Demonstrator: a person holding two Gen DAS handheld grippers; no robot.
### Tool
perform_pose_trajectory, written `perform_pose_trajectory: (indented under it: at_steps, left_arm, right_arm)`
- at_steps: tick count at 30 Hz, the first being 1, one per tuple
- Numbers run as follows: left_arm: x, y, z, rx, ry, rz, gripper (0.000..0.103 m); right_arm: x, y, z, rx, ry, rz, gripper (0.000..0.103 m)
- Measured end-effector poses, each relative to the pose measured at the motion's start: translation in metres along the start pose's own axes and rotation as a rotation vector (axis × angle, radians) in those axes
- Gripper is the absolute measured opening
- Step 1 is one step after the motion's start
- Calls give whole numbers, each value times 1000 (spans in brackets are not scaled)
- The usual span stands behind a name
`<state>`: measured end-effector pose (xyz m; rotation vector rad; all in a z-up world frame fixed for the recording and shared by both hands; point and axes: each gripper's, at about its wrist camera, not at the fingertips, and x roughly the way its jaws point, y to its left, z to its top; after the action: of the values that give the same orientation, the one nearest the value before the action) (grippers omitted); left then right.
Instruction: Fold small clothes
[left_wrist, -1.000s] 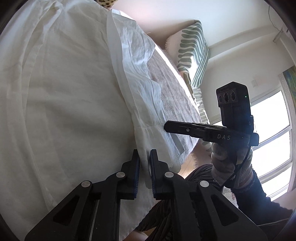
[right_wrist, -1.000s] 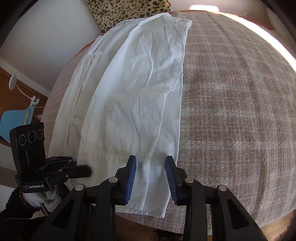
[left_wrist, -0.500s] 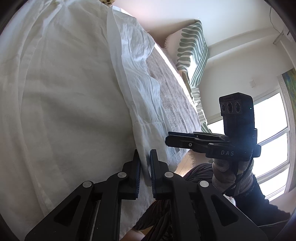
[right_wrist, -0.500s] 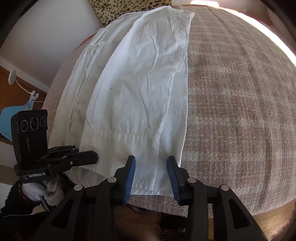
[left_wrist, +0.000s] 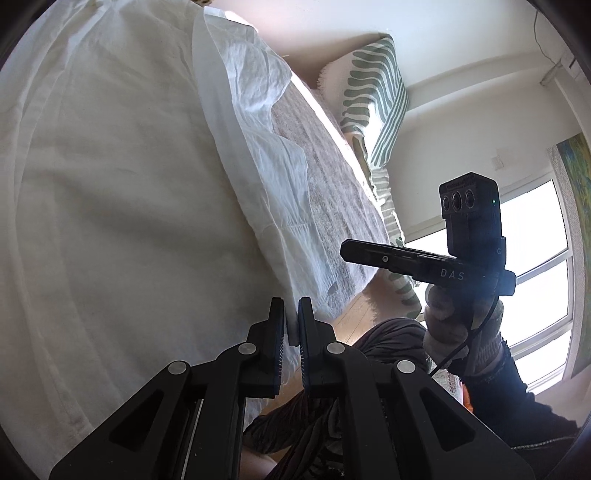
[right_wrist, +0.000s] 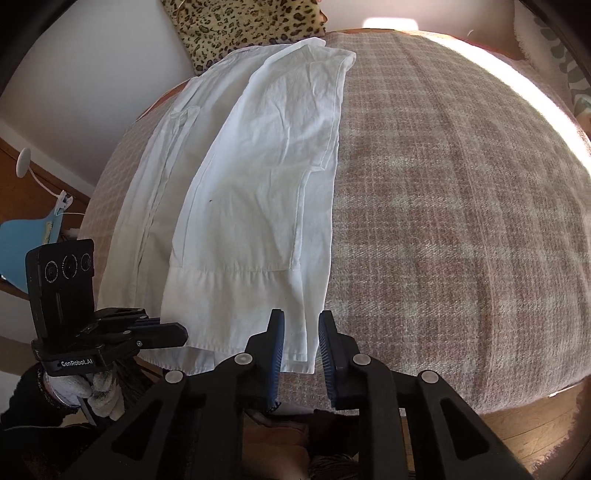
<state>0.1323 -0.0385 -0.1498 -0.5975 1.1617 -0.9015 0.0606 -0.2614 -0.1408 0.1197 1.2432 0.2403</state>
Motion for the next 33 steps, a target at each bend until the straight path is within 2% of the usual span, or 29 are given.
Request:
perform_pose_trajectory:
  at_steps: [4,8,10,15,17,19,21,23,24,27,28,30,32,33]
  left_arm:
    - [-3,10,-2,-25,-1,4,6]
    - [-4,13,-3,-26,8,2,6]
    - [-4,11,-2,-27,8,-1,6]
    - [-4,0,2,-59,-5,-74,4]
    - [-3,-3,2,-57,-1,-94,4]
    - [0,-3,1,-48,7,-84,4]
    - [3,0,0,-57,17,-72,4]
    - [4,4,-2,-68,21,-68,4]
    - [4,5,-3,-70,22,-66,4]
    - [3,7,-4,-74,24,-59,4]
    - [2,8,-4,-74,25,-59,4]
    - [1,8,-3,-74,22,-58,4]
    - [0,7,-3,-76,24,-65,4]
    - [-1,6,-2,-76,25,-68,4]
  right_arm:
    - [7,-26,-12,73,14,11,27]
    - [15,-23,-18,57,26,47,22]
    - [19,-13,-17,21,23,49,0]
    - [7,4,-16,-91,-12,-107,0]
    - [-3,1,-14,-120,-47,-202,0]
    - [-5,-3,-12,-107,-40,-171,0]
    - [-4,-3,-10,-106,-28,-179,2]
    - [-10,-6,-7,-105,-71,-219,18]
    - [-14,-8,-6,-85,-95,-202,29]
    - [-16,-16,-3,14,-100,0,31]
    - [-13,-16,-3,23,-90,35,31]
    - [-6,-11,-2,2,-90,31,33]
    - [3,-5,-2,-28,-72,48,25]
    - [8,-1,-2,-41,-58,55,9]
